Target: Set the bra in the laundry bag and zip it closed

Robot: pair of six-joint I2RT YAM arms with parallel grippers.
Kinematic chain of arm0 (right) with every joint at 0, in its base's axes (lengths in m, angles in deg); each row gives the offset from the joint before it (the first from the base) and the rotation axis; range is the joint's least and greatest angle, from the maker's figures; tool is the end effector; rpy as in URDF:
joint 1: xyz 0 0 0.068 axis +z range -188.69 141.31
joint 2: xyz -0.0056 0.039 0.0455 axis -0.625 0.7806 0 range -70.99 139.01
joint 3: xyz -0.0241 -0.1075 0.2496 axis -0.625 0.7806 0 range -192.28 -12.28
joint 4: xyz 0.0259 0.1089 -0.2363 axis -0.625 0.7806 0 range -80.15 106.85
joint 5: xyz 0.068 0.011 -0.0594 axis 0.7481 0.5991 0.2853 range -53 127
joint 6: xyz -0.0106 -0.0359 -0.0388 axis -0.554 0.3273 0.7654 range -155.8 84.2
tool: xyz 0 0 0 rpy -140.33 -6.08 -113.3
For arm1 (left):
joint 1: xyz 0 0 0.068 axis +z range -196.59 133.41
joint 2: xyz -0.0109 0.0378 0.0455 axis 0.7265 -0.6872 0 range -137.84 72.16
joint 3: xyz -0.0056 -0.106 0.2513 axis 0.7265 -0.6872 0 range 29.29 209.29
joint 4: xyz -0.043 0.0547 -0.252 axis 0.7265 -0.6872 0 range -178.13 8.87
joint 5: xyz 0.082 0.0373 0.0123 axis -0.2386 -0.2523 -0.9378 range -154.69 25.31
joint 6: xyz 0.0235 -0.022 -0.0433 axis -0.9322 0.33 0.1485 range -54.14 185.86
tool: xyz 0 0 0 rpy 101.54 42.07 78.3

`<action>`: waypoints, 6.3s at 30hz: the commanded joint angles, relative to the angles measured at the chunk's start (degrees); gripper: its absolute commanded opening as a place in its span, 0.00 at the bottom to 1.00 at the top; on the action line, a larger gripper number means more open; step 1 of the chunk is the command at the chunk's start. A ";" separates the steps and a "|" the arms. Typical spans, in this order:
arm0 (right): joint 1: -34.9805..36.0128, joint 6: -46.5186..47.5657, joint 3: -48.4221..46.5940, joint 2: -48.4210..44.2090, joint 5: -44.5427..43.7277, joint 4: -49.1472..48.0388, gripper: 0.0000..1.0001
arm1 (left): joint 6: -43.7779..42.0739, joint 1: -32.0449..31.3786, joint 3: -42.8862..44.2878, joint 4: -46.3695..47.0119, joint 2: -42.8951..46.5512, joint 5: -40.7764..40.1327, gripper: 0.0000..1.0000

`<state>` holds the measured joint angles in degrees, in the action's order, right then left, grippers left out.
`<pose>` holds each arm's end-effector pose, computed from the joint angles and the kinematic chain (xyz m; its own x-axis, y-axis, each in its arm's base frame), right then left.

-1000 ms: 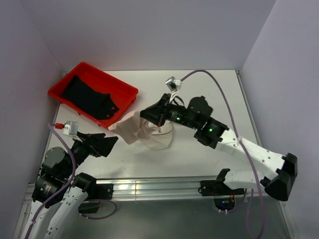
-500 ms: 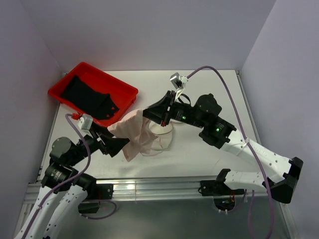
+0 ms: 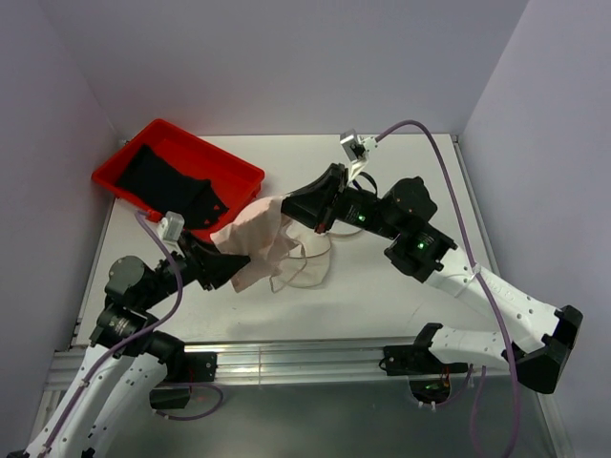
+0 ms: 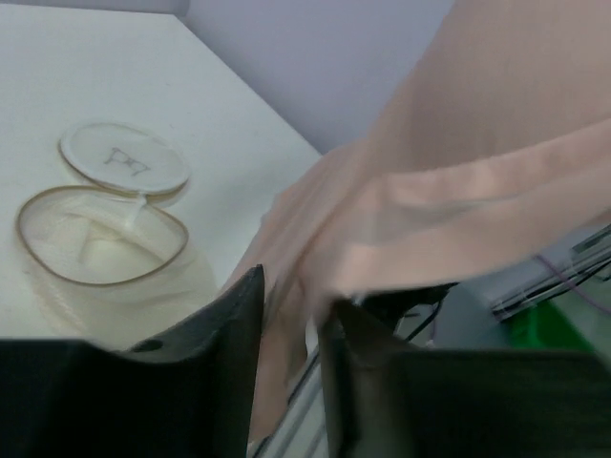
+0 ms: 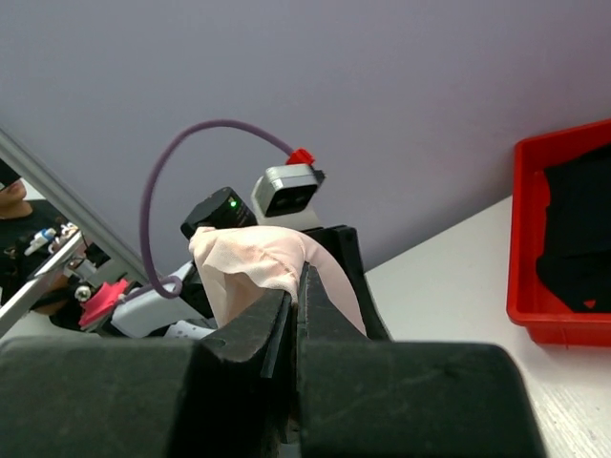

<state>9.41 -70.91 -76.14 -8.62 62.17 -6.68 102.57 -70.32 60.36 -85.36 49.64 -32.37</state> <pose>0.1503 0.1902 0.4466 -0.3739 0.3628 -0.8536 -0.8908 0.1159 0.4395 0.0960 -0.0630 0.3182 -0.4399 -0.3585 -0.8234 0.7050 0.4301 -0.5639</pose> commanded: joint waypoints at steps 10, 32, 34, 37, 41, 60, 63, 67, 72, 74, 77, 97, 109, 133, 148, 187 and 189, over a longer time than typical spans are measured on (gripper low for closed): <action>-2.31 20.04 17.34 -16.03 10.25 1.31 0.30 | 7.84 0.00 1.97 6.60 -8.14 -9.64 0.00; -2.57 52.94 -2.55 -4.20 7.25 33.91 0.95 | 5.05 -1.14 1.71 20.25 -18.96 18.39 0.00; -2.57 58.02 -5.30 -2.18 13.29 39.62 0.96 | 0.94 -1.41 4.25 16.20 -18.61 18.57 0.00; -2.57 61.39 -7.51 0.55 19.45 42.27 0.97 | -1.29 -1.76 6.37 13.11 -18.35 21.64 0.00; -2.57 62.79 -10.14 5.12 26.39 47.20 0.98 | -1.29 -2.03 6.64 14.68 -16.77 24.10 0.00; -1.34 45.76 2.59 1.97 38.83 25.33 0.77 | -8.41 -2.90 12.17 7.83 -19.14 29.83 0.00; -1.43 43.39 3.30 0.74 36.63 24.19 0.53 | -9.72 -2.91 13.14 6.43 -19.40 28.34 0.02; -1.43 38.03 5.13 -0.49 31.62 18.32 0.16 | -11.57 -2.91 14.37 -0.29 -19.31 20.01 0.55; -3.96 34.25 7.34 -2.42 19.34 16.80 0.00 | -8.08 -2.82 16.12 -8.06 -15.63 -6.07 0.75; -5.64 31.43 9.18 -3.30 15.63 14.17 0.00 | -5.87 -2.82 16.57 -12.35 -14.66 -20.14 0.75; -8.10 27.22 10.86 -5.41 5.98 11.35 0.00 | 0.53 -2.82 14.21 -15.53 -15.62 -30.87 0.69; -18.74 20.35 15.69 2.14 2.69 -6.49 0.00 | 12.69 -4.40 1.45 20.56 -49.71 -22.91 0.63; -19.79 20.96 20.52 10.84 5.68 -15.45 0.00 | 10.40 -4.66 5.67 25.76 -61.24 -21.07 0.21; -17.16 14.54 34.86 17.79 15.18 -25.67 0.00 | 6.98 -5.71 6.90 26.03 -52.01 -17.65 0.00; -10.22 19.47 18.69 26.13 7.10 3.42 0.00 | 1.17 -14.15 4.44 27.08 -46.56 -12.89 0.00; -12.65 -0.92 30.27 3.30 -36.06 14.34 0.92 | 13.48 -8.88 -3.82 25.59 -38.47 -19.13 0.00; -15.56 -1.80 33.25 0.83 -36.94 13.90 0.91 | 13.39 -8.71 -4.09 25.50 -37.77 -19.39 0.00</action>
<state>-2.65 -74.21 -46.41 -4.56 26.02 4.51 116.58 -79.47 54.52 -60.01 10.17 -50.65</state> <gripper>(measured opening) 0.917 0.015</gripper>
